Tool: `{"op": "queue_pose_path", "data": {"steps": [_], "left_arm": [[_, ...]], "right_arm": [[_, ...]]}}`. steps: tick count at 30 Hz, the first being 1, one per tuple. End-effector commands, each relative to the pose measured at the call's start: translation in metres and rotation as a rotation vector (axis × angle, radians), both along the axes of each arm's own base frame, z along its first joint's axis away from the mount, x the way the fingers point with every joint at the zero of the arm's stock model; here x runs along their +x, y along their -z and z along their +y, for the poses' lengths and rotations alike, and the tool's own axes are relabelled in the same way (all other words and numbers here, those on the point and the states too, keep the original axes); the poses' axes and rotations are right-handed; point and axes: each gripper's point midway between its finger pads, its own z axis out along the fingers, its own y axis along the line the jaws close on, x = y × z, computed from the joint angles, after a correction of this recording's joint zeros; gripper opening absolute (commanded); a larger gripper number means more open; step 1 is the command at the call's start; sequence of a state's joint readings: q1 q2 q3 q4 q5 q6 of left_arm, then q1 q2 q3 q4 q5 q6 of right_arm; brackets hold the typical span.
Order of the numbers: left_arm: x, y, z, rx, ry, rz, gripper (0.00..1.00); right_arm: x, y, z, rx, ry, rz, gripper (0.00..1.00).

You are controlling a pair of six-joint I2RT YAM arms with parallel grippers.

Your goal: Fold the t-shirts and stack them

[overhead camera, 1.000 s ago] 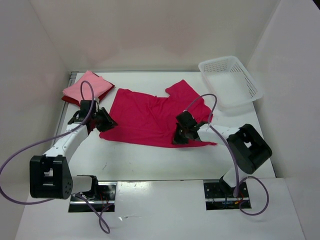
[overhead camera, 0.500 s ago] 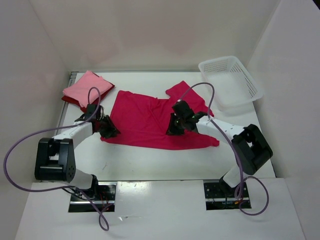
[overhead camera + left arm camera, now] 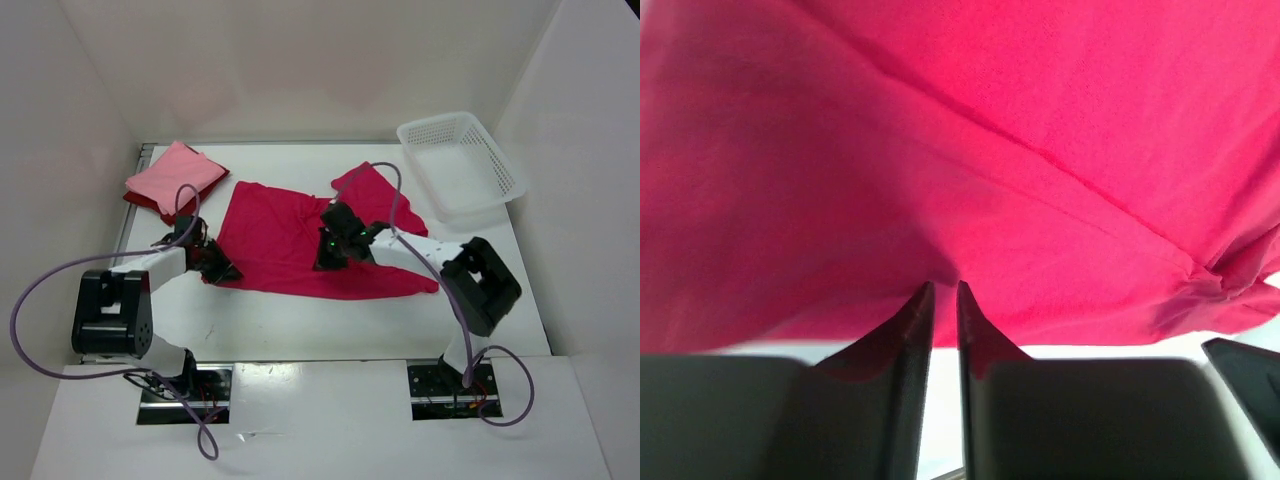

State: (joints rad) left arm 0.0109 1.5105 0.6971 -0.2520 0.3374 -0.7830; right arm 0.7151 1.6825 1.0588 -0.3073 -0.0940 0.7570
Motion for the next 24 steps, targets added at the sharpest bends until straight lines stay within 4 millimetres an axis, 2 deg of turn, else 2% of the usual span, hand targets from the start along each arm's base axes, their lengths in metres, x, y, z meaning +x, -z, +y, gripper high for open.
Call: {"op": "queue_pose_path", "data": {"steps": [1, 2, 3, 4, 5, 6, 7, 8, 9, 10, 11, 12, 13, 14, 15, 16, 17, 18, 20, 22, 23, 24], "left_arm": [[0.024, -0.056, 0.014, 0.061, -0.045, -0.191, 0.18], [0.029, -0.071, 0.020, 0.096, -0.048, -0.236, 0.18], [0.041, -0.098, 0.033, 0.173, -0.076, -0.304, 0.18], [0.045, -0.109, 0.046, 0.231, -0.075, -0.332, 0.18], [0.050, -0.116, 0.056, 0.256, -0.106, -0.343, 0.20], [0.053, -0.118, 0.061, 0.257, -0.096, -0.348, 0.21], [0.058, -0.119, 0.075, 0.234, -0.133, -0.346, 0.23], [0.058, -0.107, 0.076, 0.201, -0.129, -0.308, 0.24], [0.061, -0.110, 0.069, 0.162, -0.104, -0.311, 0.24], [0.062, -0.111, 0.067, 0.151, -0.097, -0.322, 0.24], [0.065, -0.113, 0.067, 0.152, -0.098, -0.335, 0.24], [0.067, -0.118, 0.070, 0.161, -0.114, -0.354, 0.24], [0.067, -0.121, 0.072, 0.175, -0.123, -0.361, 0.24], [0.071, -0.128, 0.079, 0.191, -0.142, -0.371, 0.24], [0.073, -0.131, 0.080, 0.200, -0.133, -0.383, 0.24], [0.070, -0.129, 0.081, 0.208, -0.138, -0.370, 0.25], [0.070, -0.129, 0.079, 0.199, -0.132, -0.371, 0.25], [0.070, -0.129, 0.082, 0.201, -0.141, -0.370, 0.25], [0.071, -0.128, 0.081, 0.188, -0.143, -0.374, 0.26], [0.071, -0.128, 0.086, 0.191, -0.156, -0.373, 0.26], [0.071, -0.128, 0.089, 0.193, -0.167, -0.372, 0.26], [0.074, -0.133, 0.090, 0.195, -0.168, -0.385, 0.26]], "right_arm": [[0.006, -0.018, 0.065, 0.070, -0.103, -0.072, 0.00], [0.005, -0.016, 0.074, 0.070, -0.119, -0.071, 0.00], [0.005, -0.017, 0.086, 0.083, -0.134, -0.083, 0.00], [0.003, -0.018, 0.105, 0.092, -0.164, -0.089, 0.00], [0.003, -0.020, 0.117, 0.104, -0.178, -0.100, 0.00], [0.003, -0.021, 0.127, 0.111, -0.192, -0.105, 0.00], [0.009, -0.035, 0.145, 0.140, -0.211, -0.140, 0.00], [0.000, -0.019, 0.159, 0.119, -0.240, -0.116, 0.00], [-0.001, -0.018, 0.168, 0.114, -0.263, -0.123, 0.00], [0.006, -0.029, 0.183, 0.128, -0.259, -0.157, 0.00], [0.004, -0.012, 0.190, 0.110, -0.269, -0.140, 0.00], [0.006, -0.017, 0.202, 0.127, -0.277, -0.154, 0.00], [0.008, -0.011, 0.206, 0.124, -0.278, -0.151, 0.00], [0.012, 0.009, 0.207, 0.094, -0.269, -0.139, 0.00], [0.007, 0.018, 0.211, 0.077, -0.288, -0.132, 0.00], [0.011, 0.019, 0.214, 0.065, -0.282, -0.133, 0.00], [0.015, 0.034, 0.214, 0.041, -0.273, -0.128, 0.00], [0.012, 0.035, 0.218, 0.030, -0.285, -0.137, 0.00], [0.007, 0.053, 0.219, 0.006, -0.296, -0.116, 0.00], [-0.012, 0.054, 0.229, 0.016, -0.341, -0.092, 0.00], [-0.019, 0.062, 0.231, 0.006, -0.354, -0.083, 0.00], [-0.039, 0.067, 0.239, 0.004, -0.395, -0.066, 0.00]]}}
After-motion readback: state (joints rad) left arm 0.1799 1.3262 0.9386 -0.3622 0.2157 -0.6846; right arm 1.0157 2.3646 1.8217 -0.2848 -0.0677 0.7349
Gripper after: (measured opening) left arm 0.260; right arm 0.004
